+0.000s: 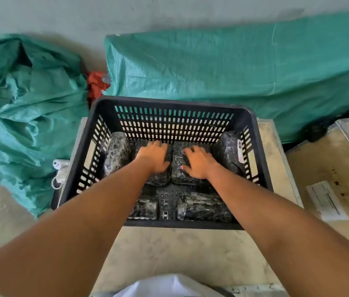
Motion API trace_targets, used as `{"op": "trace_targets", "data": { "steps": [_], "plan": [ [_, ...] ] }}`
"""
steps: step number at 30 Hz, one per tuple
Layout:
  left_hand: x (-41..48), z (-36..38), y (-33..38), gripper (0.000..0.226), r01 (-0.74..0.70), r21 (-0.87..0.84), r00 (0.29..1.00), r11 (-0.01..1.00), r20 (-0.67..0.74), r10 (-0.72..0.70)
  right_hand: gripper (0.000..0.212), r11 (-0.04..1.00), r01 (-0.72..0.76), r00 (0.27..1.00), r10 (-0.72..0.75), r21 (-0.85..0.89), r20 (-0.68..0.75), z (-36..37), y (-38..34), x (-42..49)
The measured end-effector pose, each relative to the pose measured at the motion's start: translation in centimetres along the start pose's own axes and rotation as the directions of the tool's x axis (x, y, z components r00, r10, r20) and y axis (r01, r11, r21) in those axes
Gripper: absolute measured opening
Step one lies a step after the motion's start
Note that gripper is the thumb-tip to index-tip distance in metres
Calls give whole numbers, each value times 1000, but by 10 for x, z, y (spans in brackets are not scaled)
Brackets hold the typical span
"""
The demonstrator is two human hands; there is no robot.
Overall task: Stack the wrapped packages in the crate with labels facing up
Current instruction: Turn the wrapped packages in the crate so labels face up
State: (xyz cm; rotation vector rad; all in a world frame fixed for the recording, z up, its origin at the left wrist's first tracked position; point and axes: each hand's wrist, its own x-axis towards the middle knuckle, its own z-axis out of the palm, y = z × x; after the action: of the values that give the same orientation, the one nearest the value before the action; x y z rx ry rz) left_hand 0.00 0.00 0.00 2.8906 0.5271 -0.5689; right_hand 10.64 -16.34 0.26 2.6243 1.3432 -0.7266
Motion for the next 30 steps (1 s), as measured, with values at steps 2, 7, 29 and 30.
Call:
{"op": "trace_targets", "data": {
  "steps": [2, 7, 29, 30],
  "plan": [
    [5, 8, 0, 77, 2, 10, 999, 1000, 51, -2, 82, 998, 20, 1000, -19, -57, 18, 10, 2, 7],
    [13, 41, -8, 84, -39, 12, 987, 999, 155, 37, 120, 988, 23, 998, -14, -156, 60, 36, 5, 16],
    [4, 21, -14, 106, -81, -627, 996, 775, -22, 86, 71, 859, 64, 978, 47, 508, -204, -34, 41, -9],
    [4, 14, -11, 108, -107, -645, 994, 756, -43, 103, 70, 809, 75, 977, 56, 583, -204, -38, 44, -9]
  ]
}}
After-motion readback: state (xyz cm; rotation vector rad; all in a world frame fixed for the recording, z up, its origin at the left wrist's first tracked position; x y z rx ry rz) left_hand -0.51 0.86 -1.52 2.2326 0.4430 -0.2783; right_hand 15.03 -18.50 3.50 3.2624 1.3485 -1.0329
